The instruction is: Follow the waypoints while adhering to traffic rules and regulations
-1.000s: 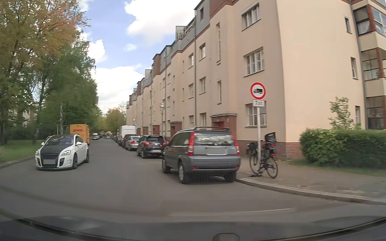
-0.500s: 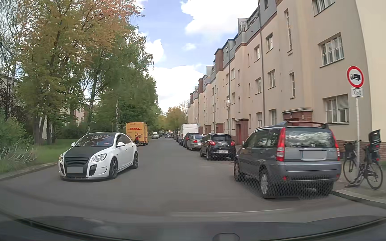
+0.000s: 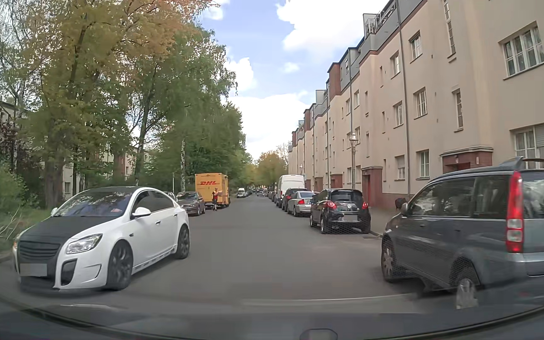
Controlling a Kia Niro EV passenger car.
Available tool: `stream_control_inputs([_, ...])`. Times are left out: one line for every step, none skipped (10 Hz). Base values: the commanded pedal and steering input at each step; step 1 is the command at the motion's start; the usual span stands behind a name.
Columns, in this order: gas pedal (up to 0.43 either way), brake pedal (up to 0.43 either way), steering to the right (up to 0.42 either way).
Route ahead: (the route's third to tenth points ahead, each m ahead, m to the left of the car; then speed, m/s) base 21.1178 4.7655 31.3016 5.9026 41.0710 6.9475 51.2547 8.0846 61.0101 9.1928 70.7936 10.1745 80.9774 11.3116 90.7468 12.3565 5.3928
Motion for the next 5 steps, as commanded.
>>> stream_control_inputs([0.150,0.018,-0.065])
stream_control_inputs([0.118,0.018,-0.059])
stream_control_inputs([0.000,0.018,-0.046])
stream_control_inputs([0.000,0.018,-0.038])
stream_control_inputs([0.000,0.018,-0.039])
